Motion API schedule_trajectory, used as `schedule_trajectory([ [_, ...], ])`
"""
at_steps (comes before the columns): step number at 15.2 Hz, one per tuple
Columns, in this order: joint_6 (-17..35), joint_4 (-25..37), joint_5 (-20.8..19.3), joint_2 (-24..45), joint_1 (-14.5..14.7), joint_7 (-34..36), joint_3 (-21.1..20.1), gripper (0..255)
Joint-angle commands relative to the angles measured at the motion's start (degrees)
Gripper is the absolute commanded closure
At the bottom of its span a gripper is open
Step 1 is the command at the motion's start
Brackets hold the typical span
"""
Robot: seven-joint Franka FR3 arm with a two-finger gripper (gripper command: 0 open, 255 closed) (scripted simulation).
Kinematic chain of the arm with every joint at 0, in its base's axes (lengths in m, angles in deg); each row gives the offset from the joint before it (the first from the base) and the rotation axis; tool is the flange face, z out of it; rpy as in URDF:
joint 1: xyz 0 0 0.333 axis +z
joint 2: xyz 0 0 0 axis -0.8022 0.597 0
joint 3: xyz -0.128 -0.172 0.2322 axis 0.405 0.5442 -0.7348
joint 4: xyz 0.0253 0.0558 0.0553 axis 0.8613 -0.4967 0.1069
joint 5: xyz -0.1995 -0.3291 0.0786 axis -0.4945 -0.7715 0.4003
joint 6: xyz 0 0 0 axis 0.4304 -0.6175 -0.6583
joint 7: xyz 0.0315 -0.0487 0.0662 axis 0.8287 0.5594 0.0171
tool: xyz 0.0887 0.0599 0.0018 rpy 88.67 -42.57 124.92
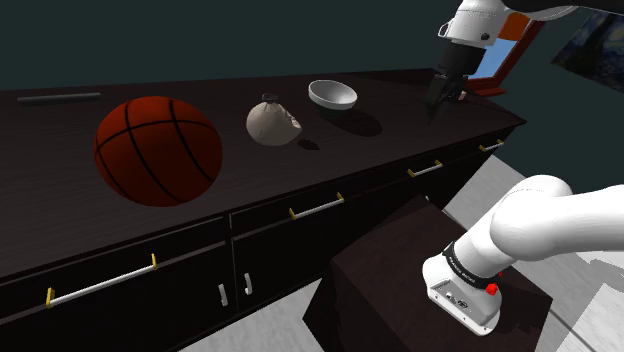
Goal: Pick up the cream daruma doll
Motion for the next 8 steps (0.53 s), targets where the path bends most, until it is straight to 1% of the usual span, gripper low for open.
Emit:
schedule_trajectory([
  [1,0.0,0.0,0.0,0.0,0.0,0.0,0.0,0],
  [8,7.6,7.9,1.5,14.7,1.7,3.8,-4.3,0],
])
